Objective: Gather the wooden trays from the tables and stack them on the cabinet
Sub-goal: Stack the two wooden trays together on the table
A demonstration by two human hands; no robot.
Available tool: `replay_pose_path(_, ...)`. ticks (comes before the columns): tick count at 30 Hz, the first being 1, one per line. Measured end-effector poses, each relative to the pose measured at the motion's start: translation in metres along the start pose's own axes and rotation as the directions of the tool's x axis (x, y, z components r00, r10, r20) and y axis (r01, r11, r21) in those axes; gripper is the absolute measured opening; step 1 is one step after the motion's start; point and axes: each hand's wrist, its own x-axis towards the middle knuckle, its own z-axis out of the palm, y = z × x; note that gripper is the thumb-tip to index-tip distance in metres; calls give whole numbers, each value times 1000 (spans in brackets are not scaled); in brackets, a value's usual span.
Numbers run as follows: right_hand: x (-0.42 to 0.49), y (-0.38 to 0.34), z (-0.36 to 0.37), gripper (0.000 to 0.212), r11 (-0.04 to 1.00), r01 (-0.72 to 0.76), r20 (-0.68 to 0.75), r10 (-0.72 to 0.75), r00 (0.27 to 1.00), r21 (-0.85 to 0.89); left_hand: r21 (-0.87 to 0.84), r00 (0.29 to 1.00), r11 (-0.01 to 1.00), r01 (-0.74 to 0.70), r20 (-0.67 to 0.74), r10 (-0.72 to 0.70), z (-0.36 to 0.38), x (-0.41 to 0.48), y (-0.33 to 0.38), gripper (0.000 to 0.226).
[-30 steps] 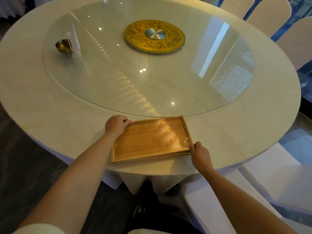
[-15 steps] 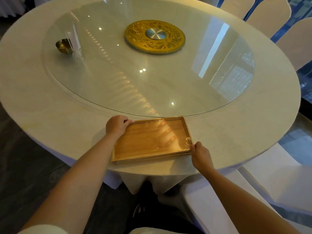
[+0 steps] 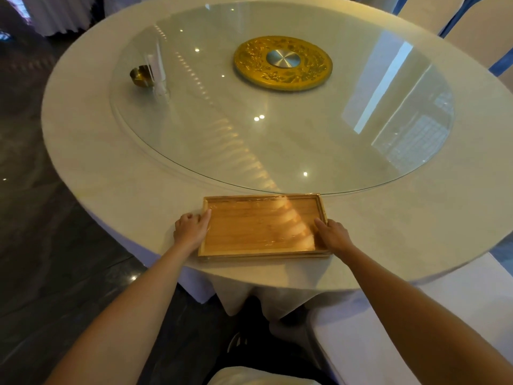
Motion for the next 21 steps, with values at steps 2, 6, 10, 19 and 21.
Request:
replay_pose_path(2, 3, 0, 0, 54, 995, -29, 19, 27, 999, 99, -71, 999, 997, 43, 2, -43, 3, -7, -1, 68)
replay_pose_path(6, -2, 1, -1, 42, 971, -35, 51, 23, 998, 238, -114, 997, 990, 81, 17, -80, 4, -12, 4, 70)
replay_pose_path(10, -2, 2, -4, 38, 958, -65, 105, 37, 994, 280, -144, 994, 983, 112, 22, -110, 5, -9, 5, 71)
replay_pose_path(19, 8, 11, 1, 66, 900, -176, 179, 112, 978, 399, -208, 993, 971, 118, 27, -115, 6, -6, 14, 70)
replay_pose_path(21, 7, 10, 2, 68, 874, -187, 194, 108, 975, 449, -230, 992, 965, 123, 37, -118, 6, -6, 14, 69)
